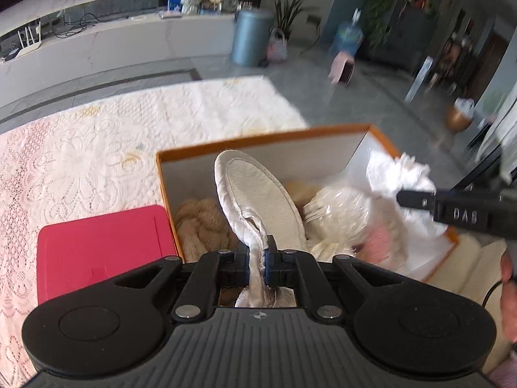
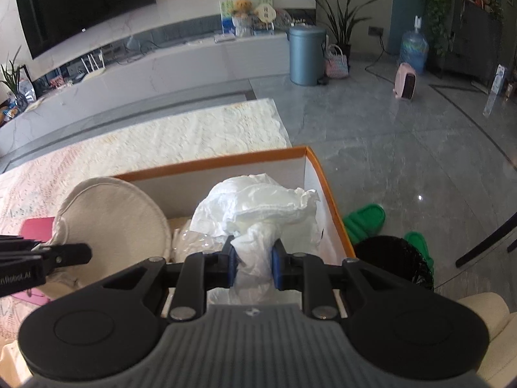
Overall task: Organize soft objects
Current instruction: 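Carry the pouch with the left tool while the right tool carries the tissue bundle into the orange box, then open the left tool releasing the pouch while the right tool releases the tissue bundle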
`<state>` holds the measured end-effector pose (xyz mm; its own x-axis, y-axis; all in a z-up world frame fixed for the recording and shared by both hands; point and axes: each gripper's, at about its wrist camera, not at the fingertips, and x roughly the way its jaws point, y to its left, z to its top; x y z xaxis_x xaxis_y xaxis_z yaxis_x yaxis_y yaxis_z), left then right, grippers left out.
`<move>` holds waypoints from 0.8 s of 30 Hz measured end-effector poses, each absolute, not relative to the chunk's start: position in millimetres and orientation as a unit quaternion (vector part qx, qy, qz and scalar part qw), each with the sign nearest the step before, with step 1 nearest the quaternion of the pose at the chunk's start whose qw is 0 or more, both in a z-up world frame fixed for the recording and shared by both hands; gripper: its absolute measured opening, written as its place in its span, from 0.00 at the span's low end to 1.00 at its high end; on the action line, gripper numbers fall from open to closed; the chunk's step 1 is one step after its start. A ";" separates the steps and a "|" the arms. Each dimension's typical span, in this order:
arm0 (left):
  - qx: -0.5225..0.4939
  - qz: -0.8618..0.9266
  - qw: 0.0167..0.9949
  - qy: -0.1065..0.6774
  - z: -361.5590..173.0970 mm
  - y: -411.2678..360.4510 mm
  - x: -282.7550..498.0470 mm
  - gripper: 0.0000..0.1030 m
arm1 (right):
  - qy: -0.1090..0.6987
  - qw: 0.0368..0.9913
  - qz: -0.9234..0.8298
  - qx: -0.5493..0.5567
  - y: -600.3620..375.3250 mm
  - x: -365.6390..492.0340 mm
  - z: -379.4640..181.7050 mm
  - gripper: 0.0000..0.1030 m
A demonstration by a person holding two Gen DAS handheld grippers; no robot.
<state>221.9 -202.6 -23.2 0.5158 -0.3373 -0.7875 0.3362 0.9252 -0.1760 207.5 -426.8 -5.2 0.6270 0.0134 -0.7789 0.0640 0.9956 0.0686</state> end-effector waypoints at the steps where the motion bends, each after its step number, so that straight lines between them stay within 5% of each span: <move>1: 0.005 -0.195 0.867 0.458 -26.2 -204.5 223.0 0.08 | 0.436 0.899 -0.013 0.041 -427.8 212.0 -10.7 0.20; 12: 0.073 -0.178 0.870 0.454 -38.1 -228.5 217.1 0.16 | 0.475 0.878 -0.008 0.050 -438.1 237.3 -54.0 0.25; 18: 0.066 -0.179 0.877 0.440 -30.4 -226.9 213.0 0.50 | 0.471 0.881 -0.018 0.027 -432.1 238.8 -49.9 0.44; 24: 0.069 -0.184 0.891 0.409 -4.1 -223.4 200.2 0.61 | 0.451 0.892 -0.030 0.006 -425.9 225.7 -22.7 0.72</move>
